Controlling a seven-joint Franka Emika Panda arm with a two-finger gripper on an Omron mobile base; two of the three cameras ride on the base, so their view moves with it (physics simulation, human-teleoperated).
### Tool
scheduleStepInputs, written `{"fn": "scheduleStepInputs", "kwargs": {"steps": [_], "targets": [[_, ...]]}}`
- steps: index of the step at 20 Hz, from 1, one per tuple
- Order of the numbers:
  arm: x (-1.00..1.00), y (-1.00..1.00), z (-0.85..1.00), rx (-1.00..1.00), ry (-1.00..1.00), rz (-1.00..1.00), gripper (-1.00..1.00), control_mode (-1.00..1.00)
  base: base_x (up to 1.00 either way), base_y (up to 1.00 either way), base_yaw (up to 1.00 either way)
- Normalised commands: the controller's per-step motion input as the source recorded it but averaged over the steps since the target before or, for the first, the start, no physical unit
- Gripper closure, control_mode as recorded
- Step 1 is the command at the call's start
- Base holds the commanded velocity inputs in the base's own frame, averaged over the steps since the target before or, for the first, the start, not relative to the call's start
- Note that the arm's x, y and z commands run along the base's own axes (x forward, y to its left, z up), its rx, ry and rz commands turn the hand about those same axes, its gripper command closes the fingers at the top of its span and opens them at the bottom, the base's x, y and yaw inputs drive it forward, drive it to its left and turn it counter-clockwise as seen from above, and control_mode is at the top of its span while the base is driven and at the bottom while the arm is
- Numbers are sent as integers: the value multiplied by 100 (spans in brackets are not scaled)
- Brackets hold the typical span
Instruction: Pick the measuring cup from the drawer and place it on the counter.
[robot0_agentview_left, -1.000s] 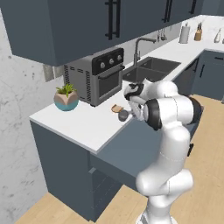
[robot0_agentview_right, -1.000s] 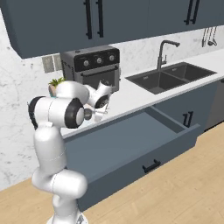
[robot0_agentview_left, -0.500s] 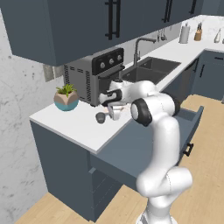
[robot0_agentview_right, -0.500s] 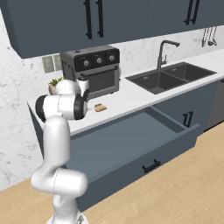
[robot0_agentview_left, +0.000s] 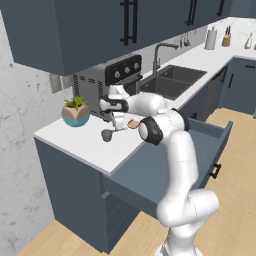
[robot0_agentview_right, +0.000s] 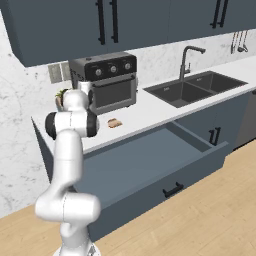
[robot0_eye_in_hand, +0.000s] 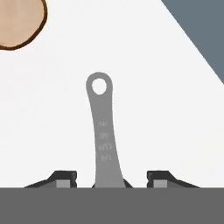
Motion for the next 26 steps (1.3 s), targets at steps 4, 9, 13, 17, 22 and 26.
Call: {"fn": "scheduleStepInputs", "kwargs": {"steps": [4,9,13,17,22,26], "targets": [[-100,-40,67,1,-32,-4,-100,-100,0,0,0],[-100,-75,52,7,-45,0,-100,-100,0,0,0],[-100,-80,67,14,-47,0,-100,-100,0,0,0],[-100,-75,100,26,-49,0,-100,-100,0,0,0],[-100,-63,100,33,-51,0,-100,-100,0,0,0],[-100,-59,100,31,-57,0,-100,-100,0,0,0]]}}
